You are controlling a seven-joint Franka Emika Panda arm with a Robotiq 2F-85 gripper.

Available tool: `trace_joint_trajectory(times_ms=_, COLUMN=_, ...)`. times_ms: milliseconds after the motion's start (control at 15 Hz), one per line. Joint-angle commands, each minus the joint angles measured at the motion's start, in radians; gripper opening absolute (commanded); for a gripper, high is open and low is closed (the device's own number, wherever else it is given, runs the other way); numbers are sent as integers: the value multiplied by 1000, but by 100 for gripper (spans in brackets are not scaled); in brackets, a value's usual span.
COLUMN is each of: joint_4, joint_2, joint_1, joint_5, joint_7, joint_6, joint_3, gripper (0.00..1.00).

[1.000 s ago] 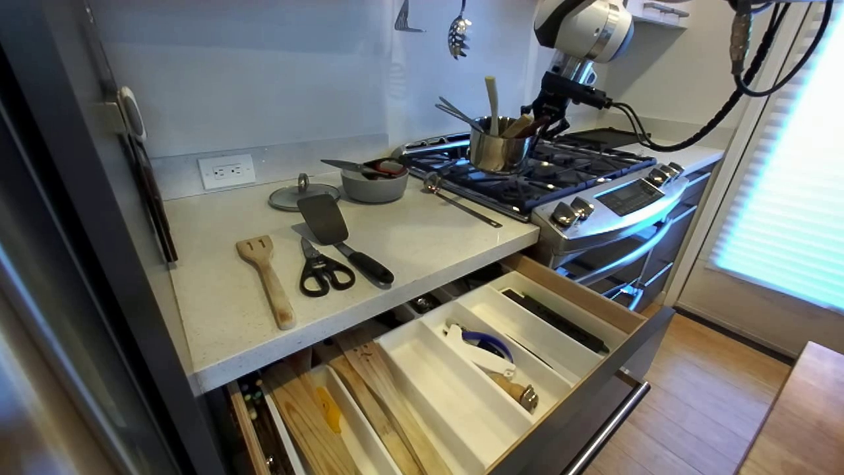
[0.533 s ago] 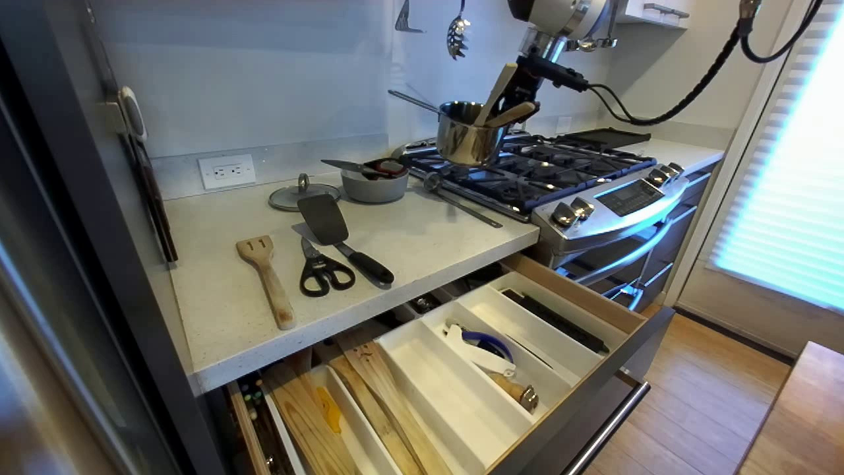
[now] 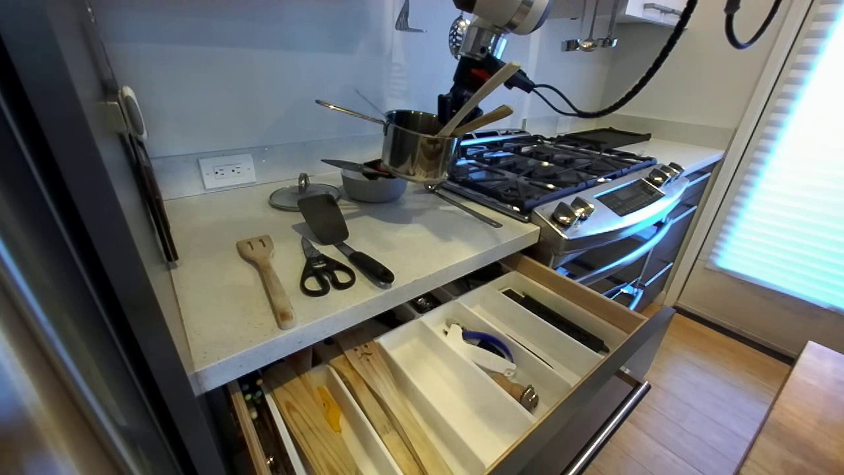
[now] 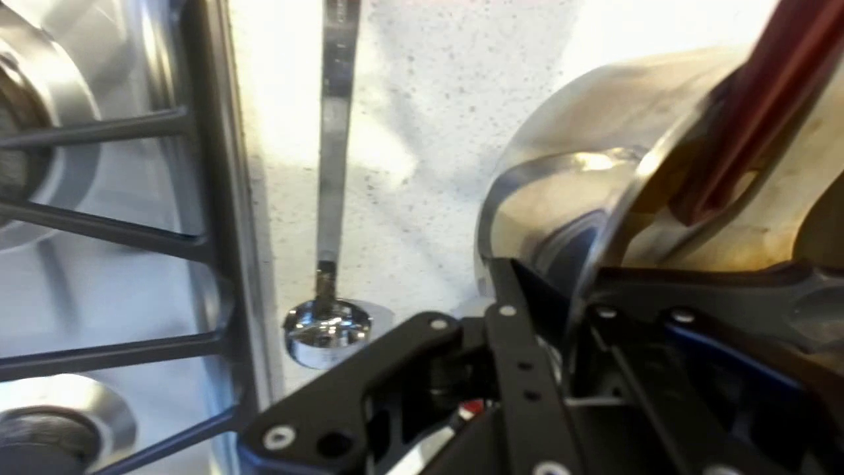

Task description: Pick up the pot and put it on the kitchen counter

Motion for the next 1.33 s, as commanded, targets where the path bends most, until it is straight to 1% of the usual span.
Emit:
trace_joint_trajectory(times_ms=0, joint_4=-21, joint_2=-22, joint_1=-7, joint_5=-23, joint_7=-70, joint_6=-40, joint_3=69, gripper=2)
trace_joint_trajectory(times_ms=67, joint_4=-23, joint_2=-22, joint_1=-16, joint_5=-20, joint_7=-88, joint_6=-53, joint_3=86, gripper=2)
trace_joint_trajectory(times_ms=133, joint_4=-1, joint_2=7, joint_1=1, joint_5=-40, joint_7=-39, joint_6=-17, joint_3=66, gripper=2)
trace_joint_trajectory(times_ms=200, joint_4=-4, joint_2=8, joint_1=3, joint_5=-44, joint_7=-43, joint_6=-18, joint_3=72, gripper=7)
trace_joint_trajectory(times_ms=333, joint_4=-6, joint_2=16, joint_1=4, joint_5=-54, joint_7=-42, joint_6=-15, joint_3=71, gripper=7)
trace_joint_trajectory(times_ms=400, joint_4=-6, joint_2=19, joint_1=2, joint_5=-56, joint_7=-42, joint_6=-14, joint_3=70, gripper=2)
trace_joint_trajectory(times_ms=533, joint_4=-7, joint_2=35, joint_1=22, joint_5=-89, joint_7=-18, joint_6=-42, joint_3=60, gripper=2)
trace_joint_trajectory(times_ms=667, joint_4=-46, joint_2=30, joint_1=37, joint_5=-106, joint_7=0, joint_6=-29, joint_3=61, gripper=2)
trace_joint_trajectory(times_ms=867, joint_4=-134, joint_2=-8, joint_1=64, joint_5=-124, joint_7=65, joint_6=30, joint_3=50, gripper=2)
trace_joint_trajectory(times_ms=1067, joint_4=-161, joint_2=-12, joint_1=91, joint_5=-141, joint_7=126, joint_6=56, joint_3=48, gripper=2)
trace_joint_trajectory(times_ms=1267, joint_4=-218, joint_2=-40, joint_1=118, joint_5=-151, joint_7=207, joint_6=151, joint_3=36, gripper=2)
